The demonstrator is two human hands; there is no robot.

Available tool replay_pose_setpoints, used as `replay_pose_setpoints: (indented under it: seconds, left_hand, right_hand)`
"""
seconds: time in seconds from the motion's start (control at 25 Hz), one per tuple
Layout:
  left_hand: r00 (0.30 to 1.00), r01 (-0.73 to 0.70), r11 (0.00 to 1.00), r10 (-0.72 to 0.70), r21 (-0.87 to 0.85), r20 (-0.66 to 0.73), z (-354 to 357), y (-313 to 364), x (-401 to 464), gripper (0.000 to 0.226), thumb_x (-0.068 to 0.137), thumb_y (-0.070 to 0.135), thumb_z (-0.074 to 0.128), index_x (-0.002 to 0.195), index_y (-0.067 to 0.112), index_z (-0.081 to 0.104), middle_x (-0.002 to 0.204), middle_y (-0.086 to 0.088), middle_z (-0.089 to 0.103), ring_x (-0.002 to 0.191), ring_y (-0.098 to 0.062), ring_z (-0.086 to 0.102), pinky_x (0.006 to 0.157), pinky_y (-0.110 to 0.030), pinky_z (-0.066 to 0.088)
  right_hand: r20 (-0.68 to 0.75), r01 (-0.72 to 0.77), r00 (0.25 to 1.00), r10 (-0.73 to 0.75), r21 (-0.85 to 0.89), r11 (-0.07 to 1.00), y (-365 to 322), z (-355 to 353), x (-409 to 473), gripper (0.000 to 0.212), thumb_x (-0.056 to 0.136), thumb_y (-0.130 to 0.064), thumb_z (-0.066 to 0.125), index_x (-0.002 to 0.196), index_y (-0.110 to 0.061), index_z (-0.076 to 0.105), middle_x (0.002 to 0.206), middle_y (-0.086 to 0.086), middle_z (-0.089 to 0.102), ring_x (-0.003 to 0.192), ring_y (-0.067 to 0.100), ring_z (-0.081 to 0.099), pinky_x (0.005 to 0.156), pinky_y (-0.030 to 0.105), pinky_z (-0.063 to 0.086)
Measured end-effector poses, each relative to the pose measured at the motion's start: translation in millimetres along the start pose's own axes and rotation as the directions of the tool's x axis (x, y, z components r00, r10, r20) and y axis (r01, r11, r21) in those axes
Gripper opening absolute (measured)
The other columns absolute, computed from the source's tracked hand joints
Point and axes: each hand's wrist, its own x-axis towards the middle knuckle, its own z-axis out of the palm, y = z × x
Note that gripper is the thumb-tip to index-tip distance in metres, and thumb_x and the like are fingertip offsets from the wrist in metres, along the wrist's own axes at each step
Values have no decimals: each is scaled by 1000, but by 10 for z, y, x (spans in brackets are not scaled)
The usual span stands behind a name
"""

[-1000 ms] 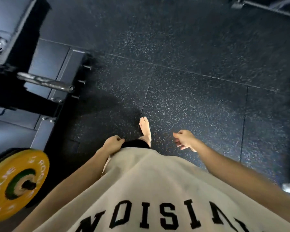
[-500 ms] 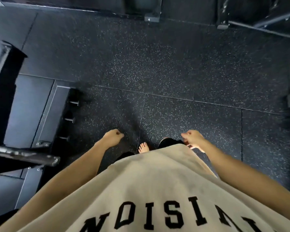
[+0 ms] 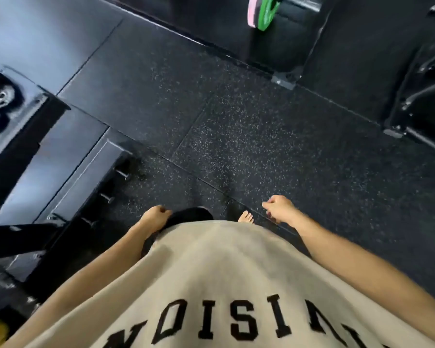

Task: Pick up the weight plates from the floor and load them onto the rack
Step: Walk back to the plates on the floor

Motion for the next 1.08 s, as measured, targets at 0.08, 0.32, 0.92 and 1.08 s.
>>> replay_pose_setpoints:
  seconds: [0.08,0.32,0.92,1.08]
  left_hand:
    - [995,63,994,-69,-88,-66,-171,163,224,35,99,32,51,118,6,64,126,-14,63,117,-32,57,92,-32,43]
    - [987,152,972,-141,-179,75,-743,498,1164,37,100,35,46,123,11,63,133,-5,58,121,-27,54,98,-30,43]
    - [926,315,711,-376,-629,38,-4189,725,3373,32,99,31,49,117,7,58,115,-21,65,95,-37,64,71,-33,45]
    - [879,384,600,-469,-702,80,-4907,741,3729,34,98,34,50,119,8,58,115,-15,65,97,-31,63,80,-36,54]
  right_hand:
    - [66,65,996,-60,-85,994,-549,-288,343,20,93,-33,58,79,-19,57,80,6,68,69,24,60,58,31,47]
    - [221,166,970,-98,-313,935,-2227,-608,1414,18,97,-30,55,89,-14,56,79,3,62,70,19,55,55,29,43]
    - [457,527,842,-286,-586,616,-7521,-314,2989,18,95,-31,57,96,-14,63,99,8,70,97,27,65,89,40,50]
    - [545,612,786,-291,-621,489,-9000,18,3274,24,97,-33,55,97,-11,63,97,7,69,91,24,64,87,39,51]
